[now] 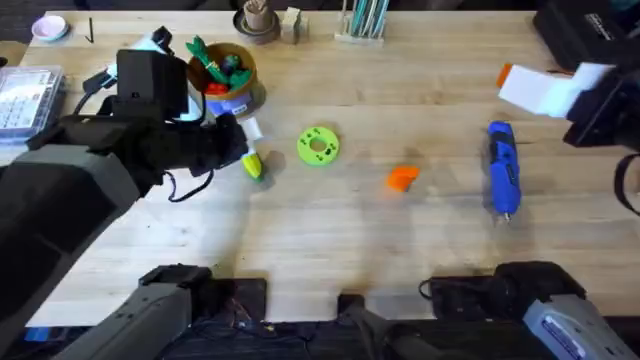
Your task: Pick up the gripper from the table and insert it into the empty holder that is missing its gripper. Then pick up a screw, insert it into the mounting hole, and use the screwdriver to tighten it. Finally, clean up the table by picking up the vegetable and placing it into the bucket.
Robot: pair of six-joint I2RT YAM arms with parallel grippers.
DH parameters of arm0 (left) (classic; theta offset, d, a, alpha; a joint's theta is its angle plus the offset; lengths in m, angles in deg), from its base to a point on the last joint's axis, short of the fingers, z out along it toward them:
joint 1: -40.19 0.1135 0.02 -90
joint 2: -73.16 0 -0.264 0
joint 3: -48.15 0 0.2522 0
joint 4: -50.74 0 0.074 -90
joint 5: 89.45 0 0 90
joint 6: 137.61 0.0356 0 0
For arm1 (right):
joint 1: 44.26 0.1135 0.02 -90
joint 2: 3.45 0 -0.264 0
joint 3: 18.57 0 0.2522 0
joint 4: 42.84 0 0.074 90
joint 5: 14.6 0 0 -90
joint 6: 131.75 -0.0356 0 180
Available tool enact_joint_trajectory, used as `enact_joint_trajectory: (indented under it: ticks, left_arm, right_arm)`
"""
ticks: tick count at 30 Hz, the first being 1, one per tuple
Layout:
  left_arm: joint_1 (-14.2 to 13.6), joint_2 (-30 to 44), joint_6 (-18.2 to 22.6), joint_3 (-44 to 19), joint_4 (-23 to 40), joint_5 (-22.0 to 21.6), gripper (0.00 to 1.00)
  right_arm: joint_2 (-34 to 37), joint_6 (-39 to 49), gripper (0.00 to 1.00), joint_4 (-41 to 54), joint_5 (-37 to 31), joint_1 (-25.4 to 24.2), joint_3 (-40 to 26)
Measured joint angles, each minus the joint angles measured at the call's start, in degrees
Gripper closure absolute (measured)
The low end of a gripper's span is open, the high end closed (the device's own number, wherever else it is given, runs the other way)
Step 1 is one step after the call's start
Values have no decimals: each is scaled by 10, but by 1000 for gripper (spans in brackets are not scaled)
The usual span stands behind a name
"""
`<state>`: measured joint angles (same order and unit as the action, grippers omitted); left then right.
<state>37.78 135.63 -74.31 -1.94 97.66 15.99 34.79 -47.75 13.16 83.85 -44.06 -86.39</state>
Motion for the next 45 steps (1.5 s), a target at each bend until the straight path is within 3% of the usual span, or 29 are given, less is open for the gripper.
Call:
enact_joint_trajectory:
  ticks: [4,5,13,14,20,27,32,33,37,38,42,43,44,45]
  left_arm:
    - [0,16,-3,0,2,7,937]
    - [0,19,-3,0,3,12,983]
    - [0,-2,7,1,18,80,982]
    - [0,-14,17,1,19,91,919]
    - [0,-94,79,1,10,175,44]
    - [-1,-181,168,1,-69,266,6]
    - [-1,-246,196,1,-157,297,7]
    - [-1,-256,199,1,-171,301,60]
    - [-1,-285,207,1,-201,310,682]
    - [-1,-288,210,1,-202,312,795]
    - [-1,-288,214,0,-202,314,173]
    - [-1,-288,214,0,-201,314,61]
    - [-1,-288,214,0,-199,315,26]
    - [-1,-288,212,0,-196,315,136]
  right_arm:
    - [0,0,216,0,0,0,0]
    - [0,0,217,0,0,0,0]
    - [0,0,216,0,0,0,0]
    - [0,0,217,0,0,0,0]
    - [0,0,217,0,0,0,0]
    - [0,0,217,0,0,0,0]
    - [0,0,217,0,0,0,0]
    - [0,0,217,0,0,0,0]
    - [0,0,217,0,0,0,0]
    - [0,0,217,0,0,0,0]
    - [0,0,217,0,0,0,0]
    - [0,0,217,0,0,0,0]
    - [0,0,217,0,0,0,0]
    - [0,0,217,0,0,0,0]
